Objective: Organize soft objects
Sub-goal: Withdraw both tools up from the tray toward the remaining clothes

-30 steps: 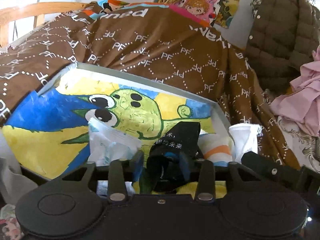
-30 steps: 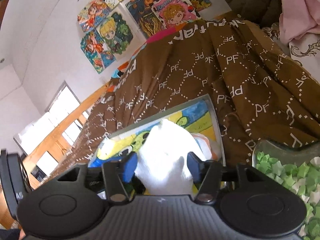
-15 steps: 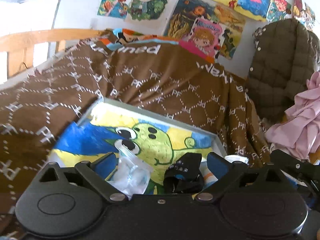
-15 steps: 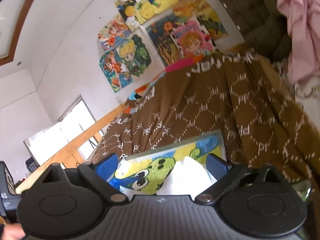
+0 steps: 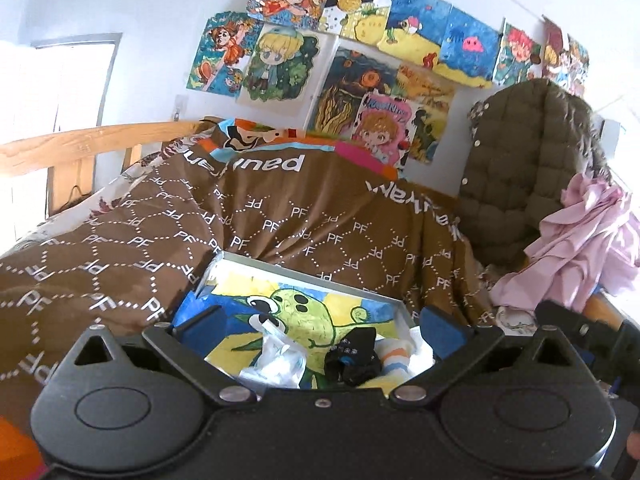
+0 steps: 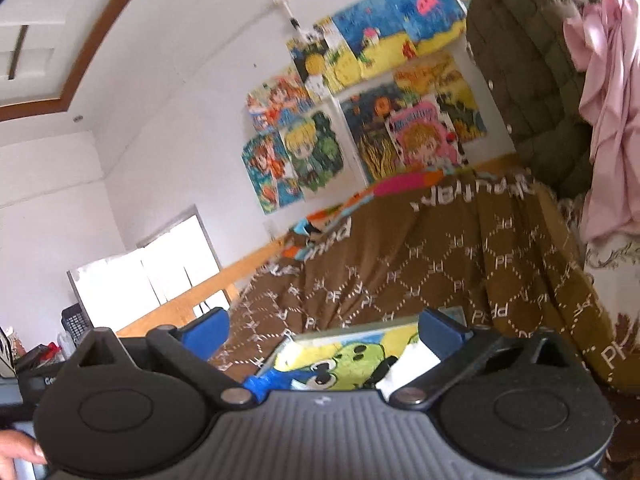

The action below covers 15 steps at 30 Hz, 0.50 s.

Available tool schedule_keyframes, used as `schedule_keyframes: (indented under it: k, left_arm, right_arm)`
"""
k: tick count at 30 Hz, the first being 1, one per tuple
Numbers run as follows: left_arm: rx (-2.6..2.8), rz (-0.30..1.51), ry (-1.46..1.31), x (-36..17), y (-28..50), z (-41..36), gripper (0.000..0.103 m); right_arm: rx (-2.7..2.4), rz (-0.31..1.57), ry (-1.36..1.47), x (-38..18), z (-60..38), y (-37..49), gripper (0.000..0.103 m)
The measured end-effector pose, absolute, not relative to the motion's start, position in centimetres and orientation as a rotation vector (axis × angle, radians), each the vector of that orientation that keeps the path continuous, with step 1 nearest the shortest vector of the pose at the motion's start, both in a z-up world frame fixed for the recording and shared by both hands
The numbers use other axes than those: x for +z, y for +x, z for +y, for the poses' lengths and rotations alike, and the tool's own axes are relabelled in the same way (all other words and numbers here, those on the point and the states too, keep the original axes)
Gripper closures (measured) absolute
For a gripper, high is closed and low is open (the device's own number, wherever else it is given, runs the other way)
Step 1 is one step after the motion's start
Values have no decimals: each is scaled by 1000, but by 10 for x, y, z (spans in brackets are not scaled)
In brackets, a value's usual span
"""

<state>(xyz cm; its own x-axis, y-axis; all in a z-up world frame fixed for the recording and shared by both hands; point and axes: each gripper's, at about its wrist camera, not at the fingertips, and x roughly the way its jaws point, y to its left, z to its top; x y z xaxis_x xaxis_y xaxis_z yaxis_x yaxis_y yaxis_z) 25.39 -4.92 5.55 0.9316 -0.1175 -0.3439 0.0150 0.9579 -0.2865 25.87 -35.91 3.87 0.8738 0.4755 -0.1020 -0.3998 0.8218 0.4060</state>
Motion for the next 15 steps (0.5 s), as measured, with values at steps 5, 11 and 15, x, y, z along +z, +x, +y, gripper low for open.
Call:
schedule_keyframes:
  k: [5,11,15]
  left_arm:
    - [-75,348,-307,60,216,-40,1]
    - [-46,347,-312,58,173,-34,1]
    - [-36,343,-308,55,148,-31,1]
  right_arm:
    - [437,191,318,44,-351,223,0]
    - [392,190,214,51,-329,184,0]
    - [377,219,168,47,-316,160,0]
